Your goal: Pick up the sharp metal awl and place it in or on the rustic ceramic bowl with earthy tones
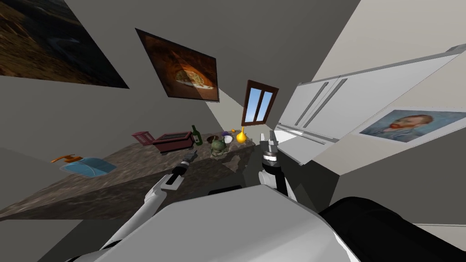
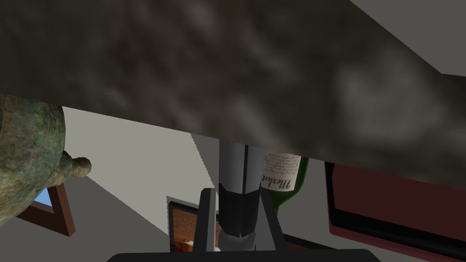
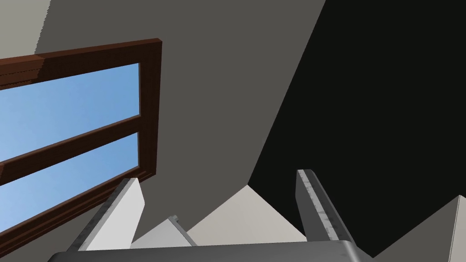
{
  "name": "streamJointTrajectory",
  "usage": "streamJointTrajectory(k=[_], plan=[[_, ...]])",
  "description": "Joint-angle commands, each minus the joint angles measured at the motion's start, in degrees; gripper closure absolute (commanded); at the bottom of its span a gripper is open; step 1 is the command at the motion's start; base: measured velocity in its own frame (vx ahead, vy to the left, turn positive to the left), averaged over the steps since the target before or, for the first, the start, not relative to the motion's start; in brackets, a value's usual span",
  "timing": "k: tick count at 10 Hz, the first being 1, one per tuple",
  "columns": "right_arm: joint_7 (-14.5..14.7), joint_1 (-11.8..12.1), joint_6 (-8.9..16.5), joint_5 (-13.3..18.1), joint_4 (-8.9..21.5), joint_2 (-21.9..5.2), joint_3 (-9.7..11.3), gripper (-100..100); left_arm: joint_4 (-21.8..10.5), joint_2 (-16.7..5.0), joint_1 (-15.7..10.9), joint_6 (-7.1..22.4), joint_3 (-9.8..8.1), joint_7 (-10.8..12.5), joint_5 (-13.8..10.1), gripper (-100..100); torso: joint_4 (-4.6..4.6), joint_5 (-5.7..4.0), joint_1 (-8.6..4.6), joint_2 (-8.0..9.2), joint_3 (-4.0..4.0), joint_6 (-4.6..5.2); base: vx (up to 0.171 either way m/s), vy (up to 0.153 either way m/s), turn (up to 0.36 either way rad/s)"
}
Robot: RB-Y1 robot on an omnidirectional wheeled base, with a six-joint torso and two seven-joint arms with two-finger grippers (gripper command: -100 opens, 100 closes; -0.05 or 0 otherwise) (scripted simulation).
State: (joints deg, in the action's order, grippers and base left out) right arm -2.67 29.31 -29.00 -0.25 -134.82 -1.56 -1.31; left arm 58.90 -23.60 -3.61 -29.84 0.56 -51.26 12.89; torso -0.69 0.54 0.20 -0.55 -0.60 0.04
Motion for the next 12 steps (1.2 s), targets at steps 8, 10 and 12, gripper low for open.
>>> streamJointTrajectory(k=[8,10,12], plan=[[0.0,-0.01,0.0,0.0,0.0,0.0,0.0,0,15.49,3.6,13.71,0.73,-3.04,6.01,9.76,100,-0.17,0.13,0.07,-0.07,-0.13,0.04,0.066,0.005,0.034],[0.0,0.0,0.0,0.0,0.0,0.0,0.0,0,17.54,3.6,15.06,0.73,-3.04,6.01,9.86,100,-0.22,0.15,0.11,-0.15,-0.19,-0.01,0.058,0.009,0.019],[0.0,0.0,0.0,0.0,0.0,0.0,0.0,0,22.01,4.63,18.99,0.79,-3.96,7.68,12.67,100,-0.21,0.15,0.14,-0.15,-0.18,-0.02,0.076,0.017,0.046]])
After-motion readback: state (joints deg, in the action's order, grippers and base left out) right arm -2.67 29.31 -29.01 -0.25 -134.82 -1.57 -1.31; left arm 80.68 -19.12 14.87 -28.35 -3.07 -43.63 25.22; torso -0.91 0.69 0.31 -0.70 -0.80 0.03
